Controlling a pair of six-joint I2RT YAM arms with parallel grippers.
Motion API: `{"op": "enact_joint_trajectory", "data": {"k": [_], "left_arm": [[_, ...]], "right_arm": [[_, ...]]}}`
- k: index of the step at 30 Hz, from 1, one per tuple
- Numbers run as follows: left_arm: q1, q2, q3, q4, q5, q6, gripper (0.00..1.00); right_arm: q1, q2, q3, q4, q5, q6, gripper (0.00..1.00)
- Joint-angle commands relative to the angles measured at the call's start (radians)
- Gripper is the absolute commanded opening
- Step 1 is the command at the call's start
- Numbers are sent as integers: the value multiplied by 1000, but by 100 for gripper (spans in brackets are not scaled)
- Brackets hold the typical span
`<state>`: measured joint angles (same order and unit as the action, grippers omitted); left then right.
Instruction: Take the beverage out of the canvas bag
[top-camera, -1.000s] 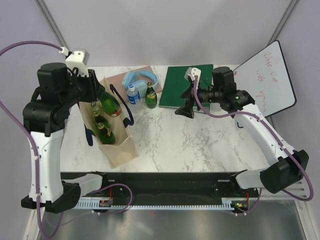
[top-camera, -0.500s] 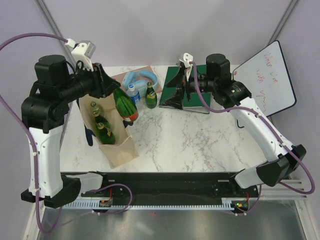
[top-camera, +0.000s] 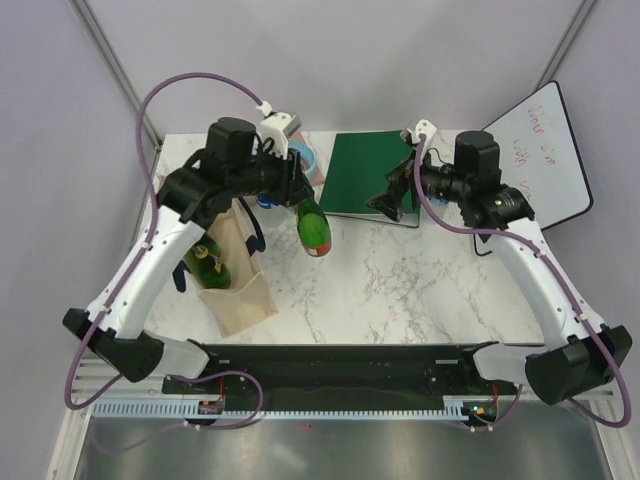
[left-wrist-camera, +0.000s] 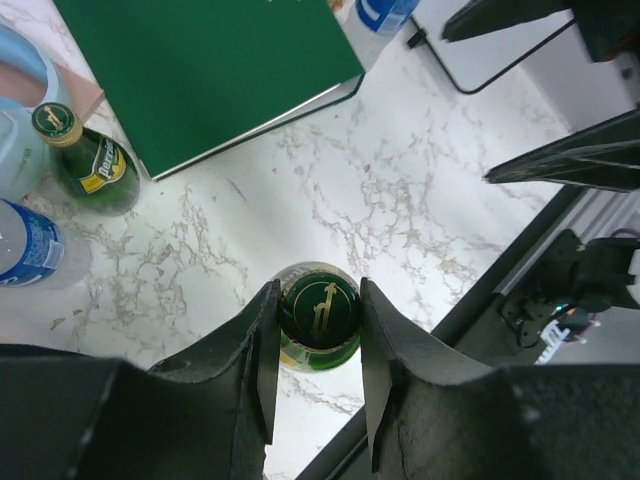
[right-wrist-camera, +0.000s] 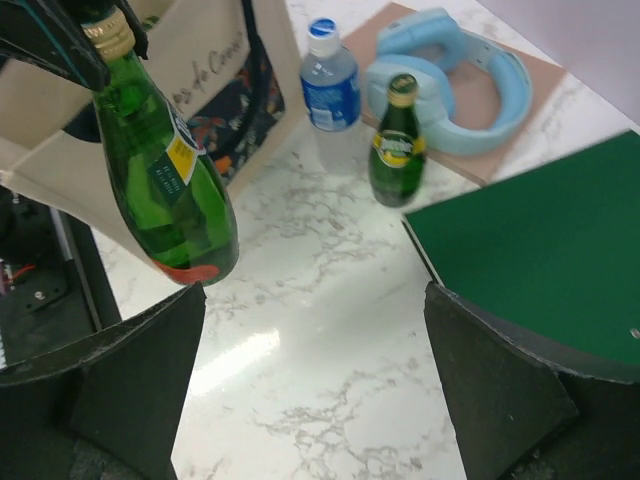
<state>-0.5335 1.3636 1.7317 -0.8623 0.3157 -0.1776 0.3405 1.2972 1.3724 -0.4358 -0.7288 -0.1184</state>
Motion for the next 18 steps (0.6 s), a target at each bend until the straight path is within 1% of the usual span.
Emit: {"op": "enact_joint_trajectory", "data": {"k": [1, 6, 10, 13, 14, 18], "left_arm": [[-55, 17, -81, 321, -82, 67, 2], [-79, 43, -240, 486, -138, 124, 2], [-79, 69, -326, 644, -179, 168, 2], [-79, 106, -363, 712, -205, 176, 2], [-79, 129, -366, 718, -219, 202, 2], [-79, 182, -368, 744, -251, 220, 2]], "right_arm": [[-52, -81, -94, 22, 38, 2, 98], [-96, -134, -185, 39, 51, 6, 98], [-113, -147, -220, 54, 52, 16, 98], [-120, -148, -240, 69, 51, 25, 98], [-121, -148, -248, 72, 51, 25, 98], [-127, -145, -260, 78, 51, 29, 98]]}}
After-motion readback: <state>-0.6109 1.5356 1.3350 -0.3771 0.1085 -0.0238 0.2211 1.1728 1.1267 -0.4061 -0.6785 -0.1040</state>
